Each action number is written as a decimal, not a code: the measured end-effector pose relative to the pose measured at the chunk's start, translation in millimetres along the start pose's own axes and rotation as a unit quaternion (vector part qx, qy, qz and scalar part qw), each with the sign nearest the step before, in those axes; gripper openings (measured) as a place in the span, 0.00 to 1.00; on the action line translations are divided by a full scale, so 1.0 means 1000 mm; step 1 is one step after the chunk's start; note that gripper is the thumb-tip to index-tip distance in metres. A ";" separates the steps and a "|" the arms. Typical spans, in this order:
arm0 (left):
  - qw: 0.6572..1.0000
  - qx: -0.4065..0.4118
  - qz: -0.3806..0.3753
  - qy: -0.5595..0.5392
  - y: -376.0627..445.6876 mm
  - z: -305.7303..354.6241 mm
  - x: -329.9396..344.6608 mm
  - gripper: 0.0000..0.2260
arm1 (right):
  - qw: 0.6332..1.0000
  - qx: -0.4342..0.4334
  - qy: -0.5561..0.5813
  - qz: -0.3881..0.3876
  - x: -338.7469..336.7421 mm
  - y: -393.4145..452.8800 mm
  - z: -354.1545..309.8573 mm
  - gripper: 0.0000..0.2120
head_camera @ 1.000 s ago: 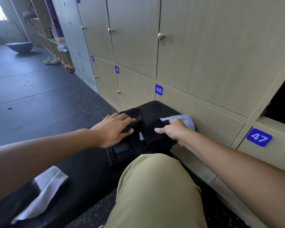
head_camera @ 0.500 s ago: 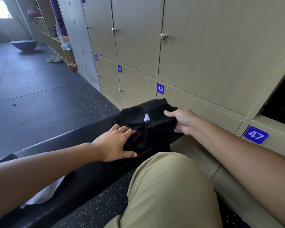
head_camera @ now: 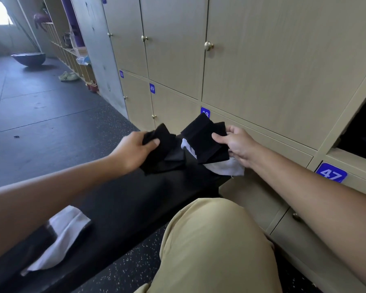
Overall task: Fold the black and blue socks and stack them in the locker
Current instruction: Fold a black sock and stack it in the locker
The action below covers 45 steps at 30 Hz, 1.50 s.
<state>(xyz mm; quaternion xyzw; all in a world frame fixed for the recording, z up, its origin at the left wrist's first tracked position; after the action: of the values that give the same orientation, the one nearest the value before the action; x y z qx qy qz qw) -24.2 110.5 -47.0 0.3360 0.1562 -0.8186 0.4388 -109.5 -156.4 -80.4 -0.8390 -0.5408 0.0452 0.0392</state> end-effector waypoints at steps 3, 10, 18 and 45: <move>0.991 -0.036 0.027 -0.125 0.008 -0.002 -0.017 0.10 | 0.999 -0.025 0.016 0.011 0.002 0.007 -0.011 0.12; 0.967 -0.063 0.078 -0.233 0.020 0.011 -0.026 0.10 | 0.984 -0.100 -0.123 0.081 0.007 0.008 -0.038 0.13; 0.957 -0.092 0.033 -0.274 0.024 0.031 0.008 0.13 | 0.937 -0.193 -0.238 0.169 0.048 -0.020 -0.062 0.11; 0.849 0.017 -0.147 -0.507 0.009 0.114 0.056 0.15 | 0.929 -0.257 -0.191 0.186 -0.009 -0.114 -0.105 0.16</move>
<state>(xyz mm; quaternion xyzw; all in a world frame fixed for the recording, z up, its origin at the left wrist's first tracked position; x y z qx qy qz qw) -85.9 8.7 -2.5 -0.1455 -0.0546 -0.9326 0.3256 -204.2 -119.0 37.1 -0.8811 -0.3658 0.0709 -0.2911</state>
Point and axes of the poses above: each hand's wrist, its own y-axis towards the middle knuckle, its own x-axis out of the palm, z = x × y, the point moved 7 cm from there along y, towards the middle knuckle, and after that the axes turned 4 degrees about -z, right-handed, at the moved point
